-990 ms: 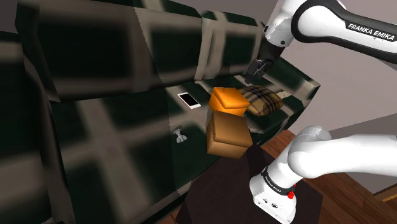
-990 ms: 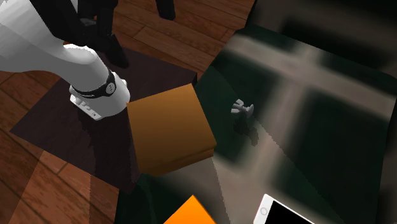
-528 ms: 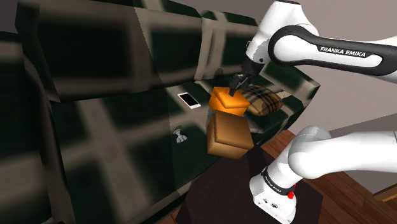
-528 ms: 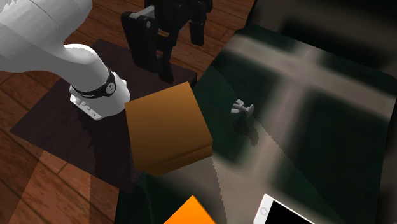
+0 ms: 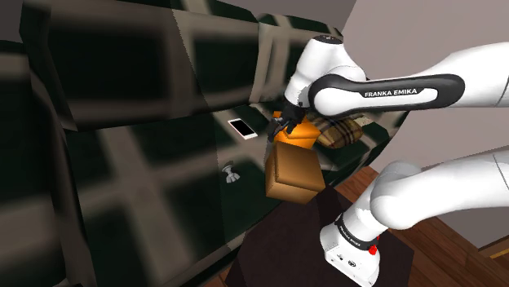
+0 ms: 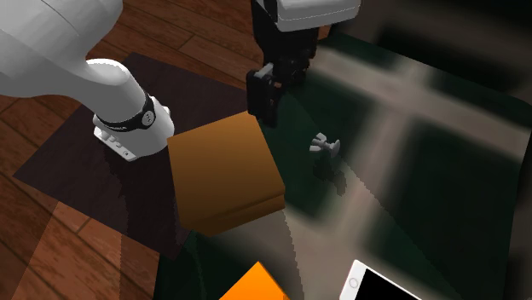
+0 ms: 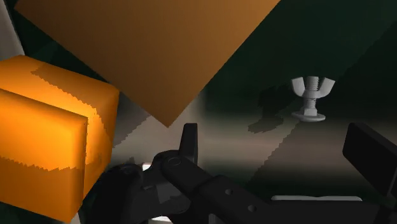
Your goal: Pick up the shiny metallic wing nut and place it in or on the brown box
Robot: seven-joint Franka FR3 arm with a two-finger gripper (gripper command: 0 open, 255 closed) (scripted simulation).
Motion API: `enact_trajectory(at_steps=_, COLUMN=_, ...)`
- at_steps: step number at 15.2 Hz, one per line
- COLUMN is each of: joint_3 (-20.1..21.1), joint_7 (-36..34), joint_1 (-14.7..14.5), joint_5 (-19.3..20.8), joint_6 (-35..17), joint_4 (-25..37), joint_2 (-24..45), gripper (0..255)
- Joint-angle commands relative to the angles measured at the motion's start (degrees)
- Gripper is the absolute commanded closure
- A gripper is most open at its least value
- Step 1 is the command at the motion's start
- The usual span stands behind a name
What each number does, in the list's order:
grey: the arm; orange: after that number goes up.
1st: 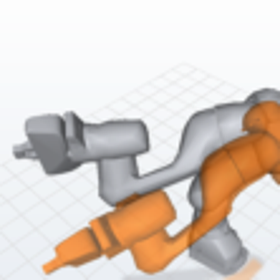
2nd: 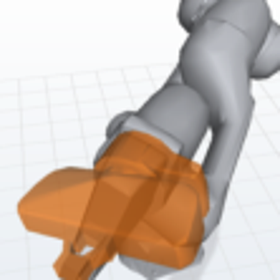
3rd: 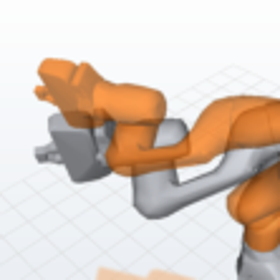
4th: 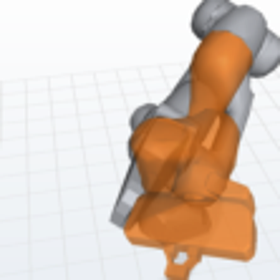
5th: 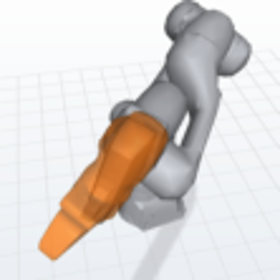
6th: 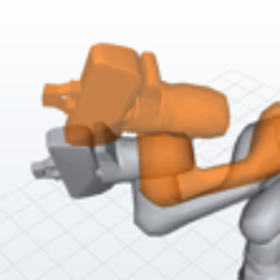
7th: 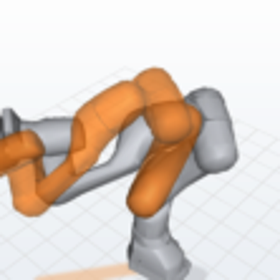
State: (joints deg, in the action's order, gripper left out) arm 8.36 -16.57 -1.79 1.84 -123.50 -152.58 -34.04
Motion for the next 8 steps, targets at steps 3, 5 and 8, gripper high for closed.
enact_trajectory(at_steps=3, joint_3=3.2, joint_7=-4.7, joint_1=0.5, joint_5=0.8, joint_6=-8.7, joint_4=-0.3, joint_2=8.1, gripper=0)
enact_trajectory(at_steps=5, joint_3=5.0, joint_7=-7.6, joint_1=0.9, joint_5=1.9, joint_6=-12.8, joint_4=0.0, joint_2=12.5, gripper=0)
enact_trajectory(at_steps=8, joint_3=7.8, joint_7=-12.8, joint_1=2.0, joint_5=4.8, joint_6=-18.4, joint_4=1.3, joint_2=19.7, gripper=0)
